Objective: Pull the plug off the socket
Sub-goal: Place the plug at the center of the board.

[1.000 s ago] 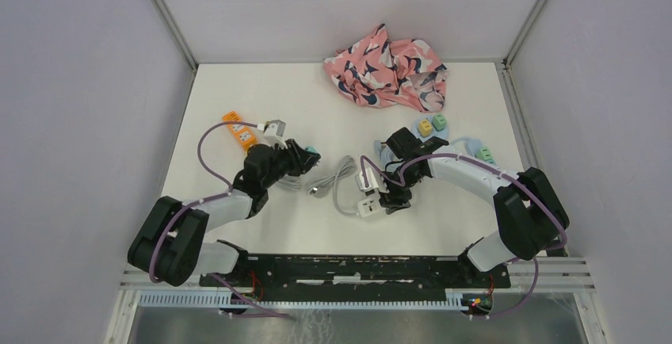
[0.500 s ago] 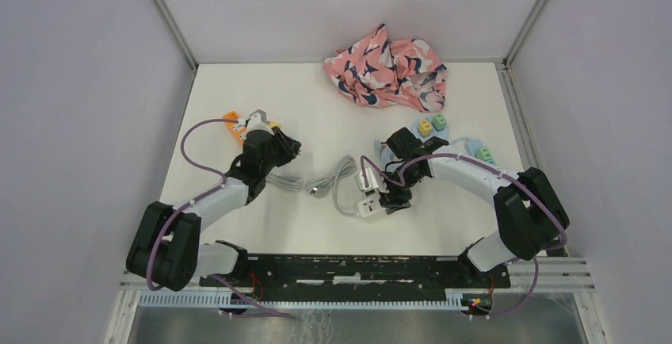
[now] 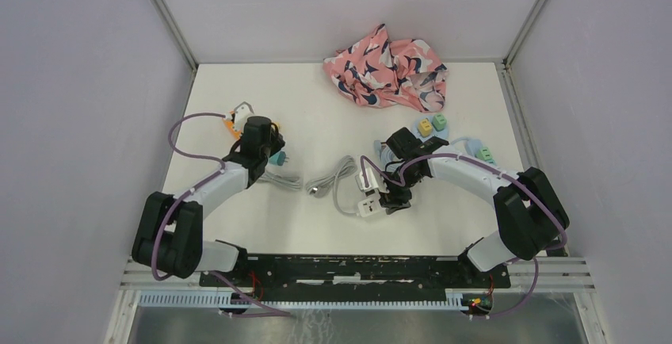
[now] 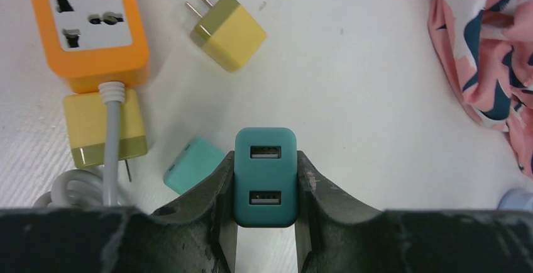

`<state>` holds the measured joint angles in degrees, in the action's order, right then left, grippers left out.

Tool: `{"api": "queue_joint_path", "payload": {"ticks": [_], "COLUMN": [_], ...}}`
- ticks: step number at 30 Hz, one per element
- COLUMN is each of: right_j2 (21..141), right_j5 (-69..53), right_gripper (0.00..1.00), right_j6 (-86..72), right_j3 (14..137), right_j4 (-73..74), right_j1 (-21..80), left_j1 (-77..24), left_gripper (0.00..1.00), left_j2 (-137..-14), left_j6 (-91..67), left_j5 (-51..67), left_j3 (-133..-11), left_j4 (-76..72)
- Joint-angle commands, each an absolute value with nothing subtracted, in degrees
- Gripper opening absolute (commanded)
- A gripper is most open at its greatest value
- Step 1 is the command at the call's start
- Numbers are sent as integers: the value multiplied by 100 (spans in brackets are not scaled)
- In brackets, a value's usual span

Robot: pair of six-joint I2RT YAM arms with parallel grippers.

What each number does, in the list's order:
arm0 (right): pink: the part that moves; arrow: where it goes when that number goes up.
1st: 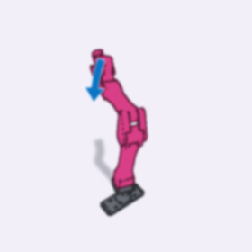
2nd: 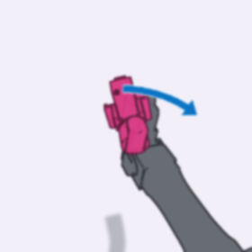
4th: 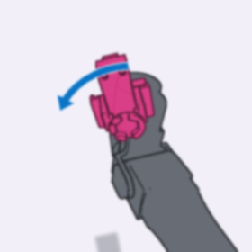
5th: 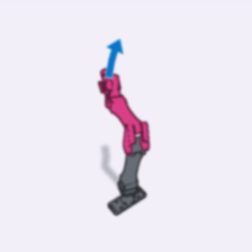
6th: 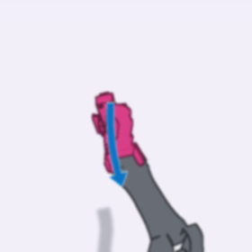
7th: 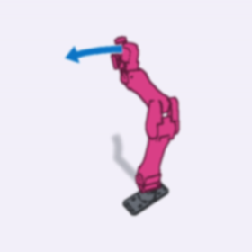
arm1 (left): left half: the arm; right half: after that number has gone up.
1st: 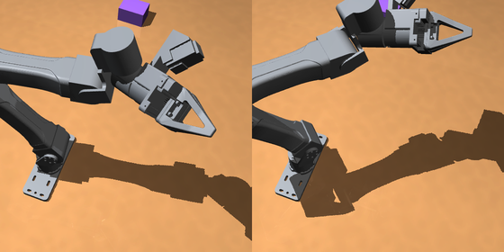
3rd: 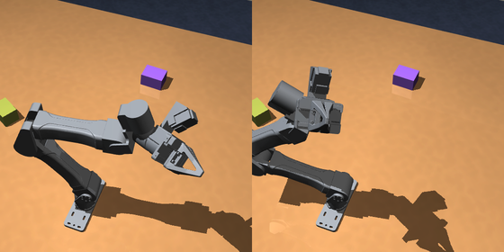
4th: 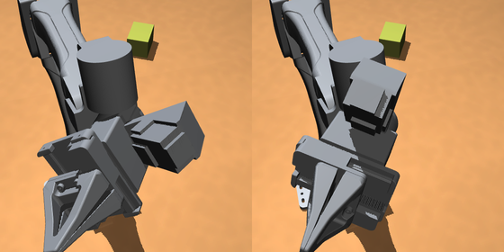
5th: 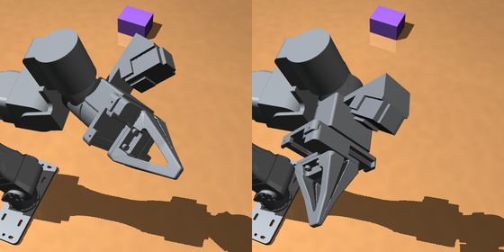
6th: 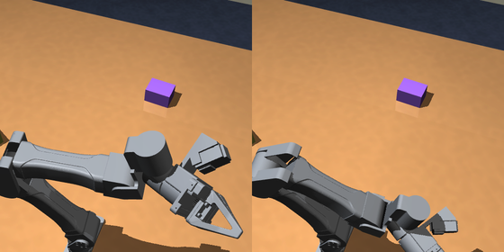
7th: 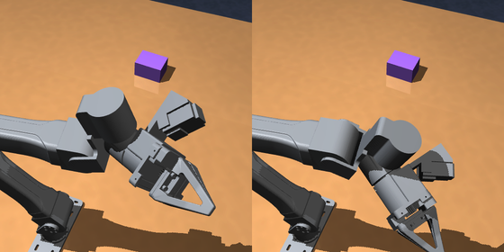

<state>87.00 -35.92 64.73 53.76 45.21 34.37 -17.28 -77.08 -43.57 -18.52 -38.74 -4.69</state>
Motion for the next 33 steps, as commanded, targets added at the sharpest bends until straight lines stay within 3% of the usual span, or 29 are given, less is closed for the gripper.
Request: {"api": "queue_joint_path", "payload": {"ticks": [1,8,23,33], "right_j2": [8622,8629,8633,8618], "right_j5": [-3639,-3643,-3649,-3667], "right_gripper": [2,2,2,2], "right_j6": [6490,6505,6524,6539], "right_j3": [5484,5487,5493,5511], "right_j4": [4591,4612,4637,4659], "right_j1": [3418,3423,3419,3418], "left_j1": [-1568,-1330,-767,-698], "left_gripper": [17,20,57,75], "left_j2": [-8011,-8642,-9592,-8678], "left_j6": [-4676,-4708,-4482,-4245], "left_j5": [-2205,-2036,-810,-5], "left_j3": [-4263,-4759,-5549,-4728], "left_j4": [-382,-17,831,-232]}}
